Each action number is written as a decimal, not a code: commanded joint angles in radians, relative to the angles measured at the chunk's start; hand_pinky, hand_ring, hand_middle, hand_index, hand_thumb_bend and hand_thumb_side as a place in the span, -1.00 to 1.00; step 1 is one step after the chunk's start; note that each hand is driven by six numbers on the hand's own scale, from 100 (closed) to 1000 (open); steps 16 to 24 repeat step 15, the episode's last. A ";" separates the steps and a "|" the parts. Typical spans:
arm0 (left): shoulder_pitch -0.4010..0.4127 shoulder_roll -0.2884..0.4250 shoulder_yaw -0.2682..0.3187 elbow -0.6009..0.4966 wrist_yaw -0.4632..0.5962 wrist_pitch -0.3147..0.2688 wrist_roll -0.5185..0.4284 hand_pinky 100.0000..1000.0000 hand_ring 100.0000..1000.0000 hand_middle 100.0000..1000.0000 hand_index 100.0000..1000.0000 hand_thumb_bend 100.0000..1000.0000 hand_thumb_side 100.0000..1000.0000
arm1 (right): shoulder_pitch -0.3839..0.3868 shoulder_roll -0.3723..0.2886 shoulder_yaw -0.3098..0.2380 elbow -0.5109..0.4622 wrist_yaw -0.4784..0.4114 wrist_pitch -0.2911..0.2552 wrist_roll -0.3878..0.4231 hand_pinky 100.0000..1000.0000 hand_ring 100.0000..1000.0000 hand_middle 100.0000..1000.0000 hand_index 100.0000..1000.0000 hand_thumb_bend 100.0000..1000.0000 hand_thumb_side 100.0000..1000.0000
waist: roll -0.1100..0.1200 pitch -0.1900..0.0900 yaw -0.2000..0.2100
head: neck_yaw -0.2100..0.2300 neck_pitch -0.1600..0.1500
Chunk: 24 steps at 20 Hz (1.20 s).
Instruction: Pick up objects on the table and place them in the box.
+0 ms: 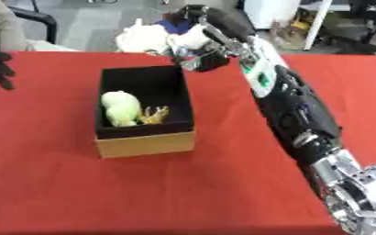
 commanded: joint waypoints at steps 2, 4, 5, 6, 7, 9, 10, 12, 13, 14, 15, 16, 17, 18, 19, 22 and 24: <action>-0.001 0.012 0.020 -0.009 0.012 0.002 0.018 0.17 -0.08 0.01 0.48 -1.00 0.57 | 0.053 -0.102 -0.012 -0.130 -0.219 0.066 -0.018 0.42 0.54 0.38 0.65 -0.74 -0.69 | 0.002 -0.006 -0.007 | 0.012 0.005; 0.007 0.012 0.027 -0.011 0.018 0.002 0.031 0.17 -0.07 0.02 0.48 -1.00 0.56 | 0.123 -0.148 -0.027 -0.200 -0.336 0.102 -0.036 0.40 0.51 0.33 0.63 -0.89 -0.62 | -0.001 -0.003 -0.016 | 0.018 0.005; 0.011 0.012 0.029 -0.011 0.022 0.002 0.038 0.17 -0.07 0.02 0.48 -1.00 0.56 | 0.157 -0.169 -0.034 -0.233 -0.387 0.121 -0.043 0.39 0.51 0.32 0.62 -1.00 -0.56 | -0.002 -0.001 -0.019 | 0.021 0.005; 0.015 0.012 0.031 -0.011 0.026 0.002 0.045 0.17 -0.07 0.02 0.47 -1.00 0.56 | 0.191 -0.188 -0.042 -0.265 -0.434 0.138 -0.048 0.39 0.51 0.32 0.61 -1.00 -0.51 | -0.003 0.001 -0.022 | 0.024 0.005; 0.021 0.011 0.033 -0.011 0.030 0.002 0.050 0.17 -0.06 0.02 0.47 -1.00 0.57 | 0.223 -0.202 -0.052 -0.293 -0.473 0.154 -0.051 0.39 0.51 0.31 0.60 -1.00 -0.45 | -0.003 0.002 -0.026 | 0.027 0.005; 0.031 0.007 0.036 -0.008 0.036 0.002 0.058 0.17 -0.06 0.02 0.47 -1.00 0.57 | 0.281 -0.217 -0.075 -0.341 -0.534 0.181 -0.054 0.39 0.50 0.29 0.60 -1.00 -0.36 | -0.003 0.005 -0.033 | 0.032 0.005; 0.036 0.003 0.037 -0.007 0.039 0.002 0.062 0.17 -0.06 0.02 0.47 -1.00 0.57 | 0.308 -0.221 -0.088 -0.362 -0.558 0.192 -0.057 0.39 0.50 0.29 0.60 -1.00 -0.33 | -0.002 0.007 -0.037 | 0.034 0.005; 0.043 -0.004 0.041 -0.005 0.045 0.001 0.070 0.17 -0.06 0.02 0.46 -1.00 0.57 | 0.355 -0.221 -0.113 -0.400 -0.594 0.213 -0.064 0.38 0.50 0.28 0.59 -1.00 -0.23 | 0.001 0.011 -0.042 | 0.038 0.005; 0.047 -0.008 0.042 -0.004 0.049 0.000 0.074 0.18 -0.06 0.02 0.45 -1.00 0.58 | 0.378 -0.216 -0.126 -0.419 -0.610 0.223 -0.068 0.38 0.50 0.27 0.58 -1.00 -0.17 | 0.002 0.014 -0.046 | 0.041 0.005; 0.052 -0.011 0.044 -0.004 0.052 0.000 0.078 0.18 -0.06 0.02 0.45 -1.00 0.58 | 0.397 -0.211 -0.137 -0.436 -0.622 0.233 -0.072 0.38 0.50 0.27 0.58 -1.00 -0.16 | 0.004 0.015 -0.049 | 0.042 0.005; 0.055 -0.014 0.045 -0.003 0.055 0.000 0.081 0.18 -0.06 0.02 0.45 -1.00 0.58 | 0.411 -0.207 -0.145 -0.449 -0.631 0.242 -0.074 0.38 0.49 0.26 0.57 -1.00 -0.12 | 0.005 0.017 -0.051 | 0.044 0.005; 0.055 -0.014 0.045 -0.003 0.055 0.000 0.081 0.18 -0.06 0.02 0.45 -1.00 0.58 | 0.411 -0.207 -0.145 -0.449 -0.631 0.242 -0.074 0.38 0.49 0.26 0.57 -1.00 -0.12 | 0.005 0.017 -0.051 | 0.044 0.005; 0.055 -0.014 0.045 -0.003 0.055 0.000 0.081 0.18 -0.06 0.02 0.45 -1.00 0.58 | 0.411 -0.207 -0.145 -0.449 -0.631 0.242 -0.074 0.38 0.49 0.26 0.57 -1.00 -0.12 | 0.005 0.017 -0.051 | 0.044 0.005; 0.055 -0.014 0.045 -0.003 0.055 0.000 0.081 0.18 -0.06 0.02 0.45 -1.00 0.58 | 0.411 -0.207 -0.145 -0.449 -0.631 0.242 -0.074 0.38 0.49 0.26 0.57 -1.00 -0.12 | 0.005 0.017 -0.051 | 0.044 0.005; 0.055 -0.014 0.045 -0.003 0.055 0.000 0.081 0.18 -0.06 0.02 0.45 -1.00 0.58 | 0.411 -0.207 -0.145 -0.449 -0.631 0.242 -0.074 0.38 0.49 0.26 0.57 -1.00 -0.12 | 0.005 0.017 -0.051 | 0.044 0.005; 0.055 -0.014 0.045 -0.003 0.055 0.000 0.081 0.18 -0.06 0.02 0.45 -1.00 0.58 | 0.411 -0.207 -0.145 -0.449 -0.631 0.242 -0.074 0.38 0.49 0.26 0.57 -1.00 -0.12 | 0.005 0.017 -0.051 | 0.044 0.005; 0.055 -0.014 0.045 -0.003 0.055 0.000 0.081 0.18 -0.06 0.02 0.45 -1.00 0.58 | 0.411 -0.207 -0.145 -0.449 -0.631 0.242 -0.074 0.38 0.49 0.26 0.57 -1.00 -0.12 | 0.005 0.017 -0.051 | 0.044 0.005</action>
